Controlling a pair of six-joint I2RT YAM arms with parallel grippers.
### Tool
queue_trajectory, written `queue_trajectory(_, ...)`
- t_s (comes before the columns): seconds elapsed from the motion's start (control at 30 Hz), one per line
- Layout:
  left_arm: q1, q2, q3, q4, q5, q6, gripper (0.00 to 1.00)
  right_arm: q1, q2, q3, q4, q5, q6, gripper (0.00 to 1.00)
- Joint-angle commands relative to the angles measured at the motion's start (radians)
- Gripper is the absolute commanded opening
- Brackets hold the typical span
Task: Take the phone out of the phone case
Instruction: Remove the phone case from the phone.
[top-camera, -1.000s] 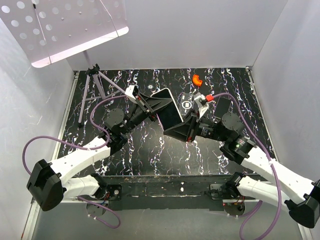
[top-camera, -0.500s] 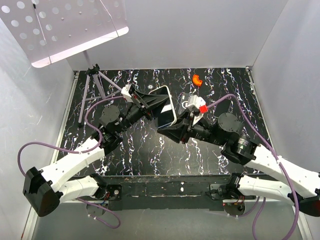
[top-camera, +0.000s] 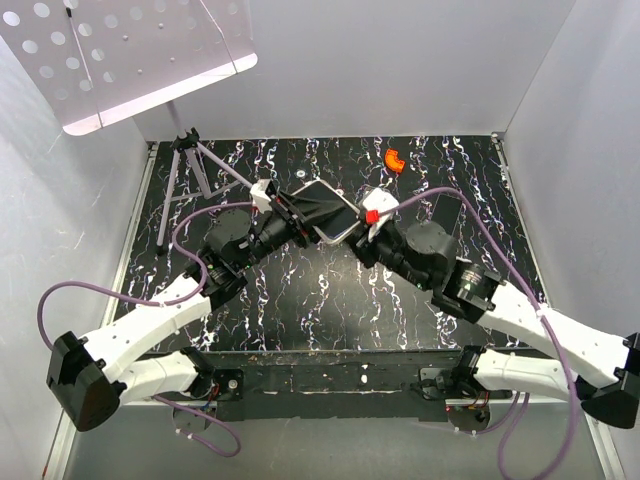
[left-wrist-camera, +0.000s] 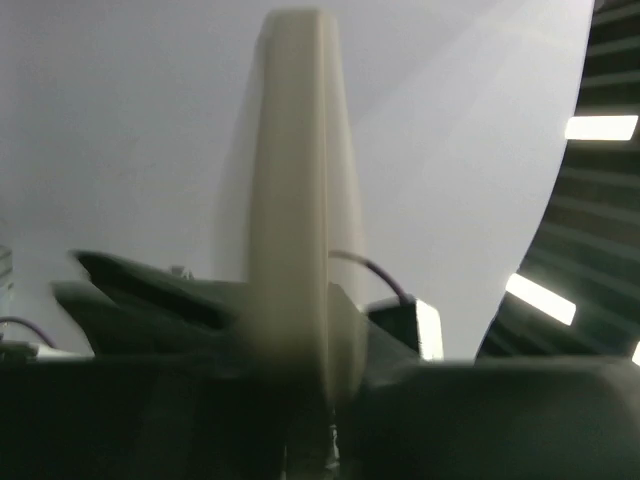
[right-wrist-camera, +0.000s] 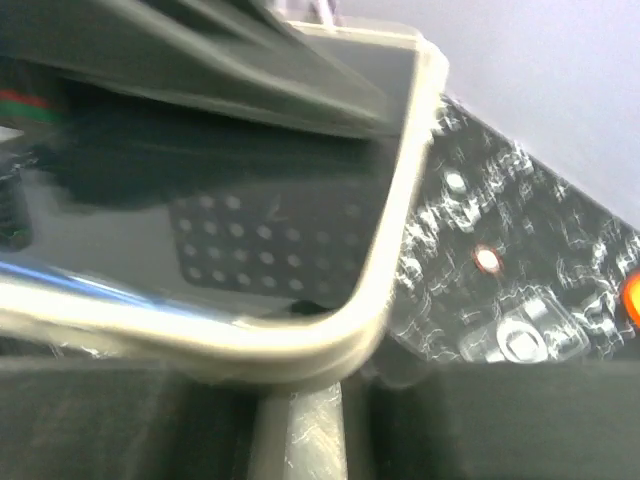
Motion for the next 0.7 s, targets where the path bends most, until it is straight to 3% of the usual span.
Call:
queue_trajectory(0.0, -0.019, -0.053, 0.097, 0.034, 0.193, 0.147, 0.00, -0.141, -0.011, -0.019, -0.287, -0.056, 0.170, 0.19)
queue_trajectory(0.13, 0.013, -0.085, 0.156, -0.086, 0.221, 0.408, 0.00, -0.174, -0.114, -0.033, -0.388, -0.311, 0.336, 0.53)
queue_trajectory(0.23, 0.021, -0.092, 0.231, -0.233, 0.224, 0.632, 0.00, -0.206, -0.182, -0.010, -0.442, -0.477, 0.439, 0.57)
queue_trajectory(0.3, 0.024, -0.082, 0.258, -0.283, 0.240, 0.704, 0.00, -0.235, -0.209, -0.002, -0.440, -0.586, 0.494, 0.57)
queue_trajectory(0.67, 0.043, -0.033, 0.292, -0.278, 0.423, 0.832, 0.00, -0.465, -0.156, 0.075, -0.272, -1.132, 0.654, 0.58)
